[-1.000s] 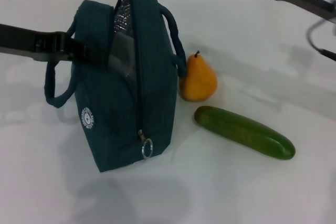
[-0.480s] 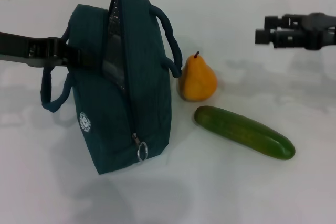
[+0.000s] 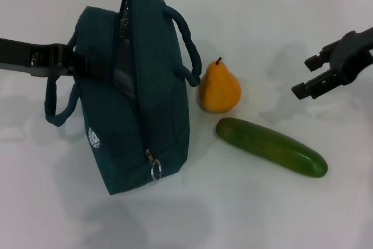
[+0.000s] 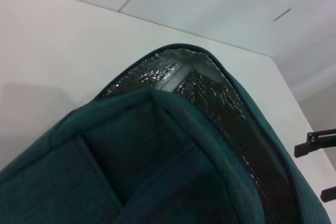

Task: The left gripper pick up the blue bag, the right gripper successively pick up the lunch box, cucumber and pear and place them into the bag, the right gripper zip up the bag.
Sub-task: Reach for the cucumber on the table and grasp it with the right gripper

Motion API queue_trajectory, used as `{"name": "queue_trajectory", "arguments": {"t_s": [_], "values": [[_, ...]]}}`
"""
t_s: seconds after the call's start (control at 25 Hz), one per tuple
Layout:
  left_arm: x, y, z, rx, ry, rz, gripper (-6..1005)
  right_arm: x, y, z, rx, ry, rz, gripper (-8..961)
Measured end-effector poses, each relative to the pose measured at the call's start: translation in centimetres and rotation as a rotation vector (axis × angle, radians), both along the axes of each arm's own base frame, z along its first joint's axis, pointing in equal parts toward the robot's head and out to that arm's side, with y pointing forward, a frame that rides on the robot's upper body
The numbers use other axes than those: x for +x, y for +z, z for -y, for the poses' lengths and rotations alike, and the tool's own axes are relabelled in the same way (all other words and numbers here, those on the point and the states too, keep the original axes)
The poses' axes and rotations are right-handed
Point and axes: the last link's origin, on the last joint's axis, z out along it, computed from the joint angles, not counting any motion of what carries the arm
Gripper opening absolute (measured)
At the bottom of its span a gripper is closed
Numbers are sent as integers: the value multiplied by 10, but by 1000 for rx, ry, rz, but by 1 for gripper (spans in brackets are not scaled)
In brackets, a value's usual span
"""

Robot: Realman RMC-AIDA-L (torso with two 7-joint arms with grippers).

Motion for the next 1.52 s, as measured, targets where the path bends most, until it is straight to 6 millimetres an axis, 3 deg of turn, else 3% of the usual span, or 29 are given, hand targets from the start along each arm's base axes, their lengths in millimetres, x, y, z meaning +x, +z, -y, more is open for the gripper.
{"name": "queue_trajectory", "arguments": {"t_s": [0.24, 0.48, 1.08, 1.52], "values": [[0, -1, 0, -1, -5, 0, 36, -45, -22, -1, -49, 51, 184, 837], [2, -5, -2, -10, -14, 11, 36, -60, -53, 2, -91, 78, 319, 835], [1, -7, -1, -12, -12, 17, 36, -59, -100, 6, -148, 88, 333, 833], [2, -9, -2, -10, -14, 19, 36, -55, -119, 9, -160, 107, 342, 838]]}}
